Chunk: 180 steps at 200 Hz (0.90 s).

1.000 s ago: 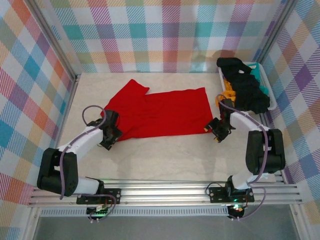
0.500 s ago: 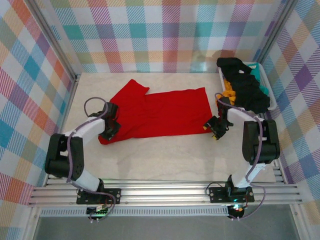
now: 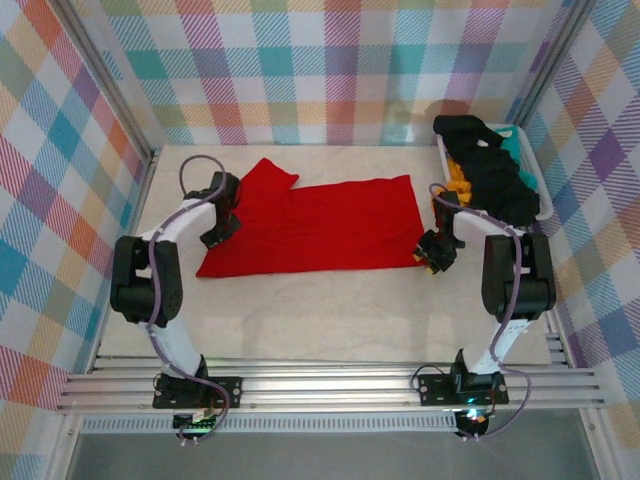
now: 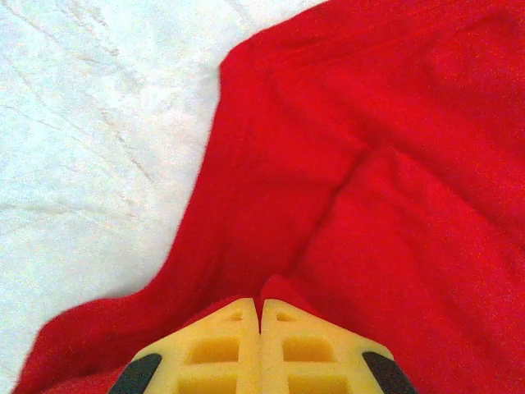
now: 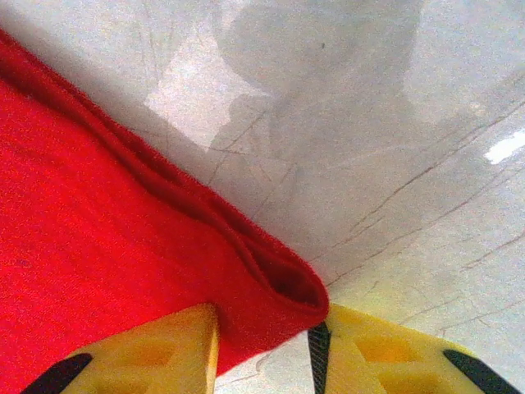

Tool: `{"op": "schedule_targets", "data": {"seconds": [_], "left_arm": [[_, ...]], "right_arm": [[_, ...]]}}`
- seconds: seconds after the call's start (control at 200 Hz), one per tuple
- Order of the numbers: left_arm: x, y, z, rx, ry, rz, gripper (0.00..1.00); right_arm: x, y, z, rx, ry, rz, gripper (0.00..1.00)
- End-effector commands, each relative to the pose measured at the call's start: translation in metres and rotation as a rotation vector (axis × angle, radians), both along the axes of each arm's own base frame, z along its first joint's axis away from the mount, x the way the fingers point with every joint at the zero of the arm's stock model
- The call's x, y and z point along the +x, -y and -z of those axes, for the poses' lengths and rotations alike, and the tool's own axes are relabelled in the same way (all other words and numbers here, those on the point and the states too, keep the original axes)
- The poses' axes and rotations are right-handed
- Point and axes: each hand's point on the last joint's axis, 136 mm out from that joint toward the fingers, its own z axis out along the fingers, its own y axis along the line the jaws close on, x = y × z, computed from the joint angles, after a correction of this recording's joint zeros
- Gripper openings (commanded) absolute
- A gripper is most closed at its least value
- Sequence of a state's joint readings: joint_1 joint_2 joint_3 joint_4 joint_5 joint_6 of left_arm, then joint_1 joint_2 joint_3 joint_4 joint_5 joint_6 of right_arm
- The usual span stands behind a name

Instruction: Fold and stack the t-shirts

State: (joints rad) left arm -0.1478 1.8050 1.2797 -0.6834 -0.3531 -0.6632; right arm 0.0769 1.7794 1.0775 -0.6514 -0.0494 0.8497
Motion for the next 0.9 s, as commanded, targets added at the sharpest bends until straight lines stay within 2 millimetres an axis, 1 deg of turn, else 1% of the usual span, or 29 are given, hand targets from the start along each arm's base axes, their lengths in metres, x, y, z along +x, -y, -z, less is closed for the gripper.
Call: {"op": "schedule_targets", "data": {"seconds": [0.0, 0.025, 0.035, 0.065, 0.07, 0.095, 0.13, 0.155, 0.175, 0.23, 0.295, 0.375, 0.42, 0.475, 0.585, 0.685, 0.75, 0.8, 0.895], "left_arm": [[-0.020, -0.031, 0.002, 0.143, -0.130, 0.000, 0.00], [-0.022, -0.032, 0.004, 0.137, -0.144, -0.005, 0.00], [-0.023, -0.032, 0.005, 0.133, -0.151, -0.007, 0.02], [-0.025, -0.032, 0.004, 0.125, -0.164, -0.016, 0.11], [-0.026, -0.032, 0.005, 0.124, -0.167, -0.016, 0.11], [-0.029, -0.033, 0.004, 0.121, -0.174, -0.029, 0.23], [-0.036, -0.035, -0.001, 0.125, -0.177, -0.060, 0.45], [-0.042, -0.036, -0.007, 0.126, -0.166, -0.084, 0.53], [-0.046, -0.037, -0.011, 0.118, -0.146, -0.098, 0.58], [-0.056, -0.035, -0.024, 0.078, -0.068, -0.136, 0.62], [-0.069, -0.025, -0.034, 0.004, 0.002, -0.162, 0.63], [-0.077, 0.001, -0.036, -0.076, 0.048, -0.144, 0.60], [-0.081, 0.013, -0.029, -0.113, 0.047, -0.139, 0.58], [-0.088, 0.021, -0.012, -0.165, 0.007, -0.165, 0.58], [-0.096, 0.017, 0.021, -0.215, -0.058, -0.255, 0.61], [-0.089, 0.001, 0.041, -0.249, -0.050, -0.344, 0.63], [-0.083, -0.006, 0.046, -0.259, -0.057, -0.383, 0.63], [-0.078, -0.012, 0.045, -0.240, -0.046, -0.399, 0.62], [-0.067, -0.017, 0.046, -0.222, -0.005, -0.404, 0.57]], "right_arm": [[0.007, 0.005, 0.001, -0.016, 0.011, 0.017, 0.34], [0.007, 0.005, 0.000, -0.015, 0.013, 0.016, 0.35], [0.006, 0.005, -0.001, -0.016, 0.012, 0.016, 0.35], [0.006, 0.005, -0.003, -0.018, 0.018, 0.014, 0.36], [0.007, 0.005, -0.003, -0.018, 0.019, 0.013, 0.36], [0.007, 0.006, -0.005, -0.023, 0.023, 0.012, 0.36], [0.007, 0.008, -0.008, -0.035, 0.027, 0.012, 0.38], [0.007, 0.009, -0.010, -0.040, 0.034, 0.011, 0.39], [0.007, 0.010, -0.012, -0.044, 0.040, 0.010, 0.40], [0.007, 0.010, -0.017, -0.047, 0.051, 0.005, 0.43], [0.008, 0.008, -0.021, -0.036, 0.060, -0.003, 0.46], [0.008, 0.003, -0.022, -0.026, 0.070, -0.004, 0.47], [0.009, 0.001, -0.021, -0.020, 0.076, 0.000, 0.47], [0.011, -0.003, -0.019, -0.002, 0.072, 0.007, 0.47], [0.012, -0.009, -0.010, 0.037, 0.051, 0.037, 0.46], [0.015, -0.008, -0.003, 0.031, 0.039, 0.052, 0.46], [0.015, -0.008, 0.003, 0.028, 0.018, 0.060, 0.46], [0.014, -0.007, 0.008, 0.025, 0.007, 0.072, 0.44], [0.015, -0.005, 0.015, 0.014, 0.014, 0.093, 0.38]]}}
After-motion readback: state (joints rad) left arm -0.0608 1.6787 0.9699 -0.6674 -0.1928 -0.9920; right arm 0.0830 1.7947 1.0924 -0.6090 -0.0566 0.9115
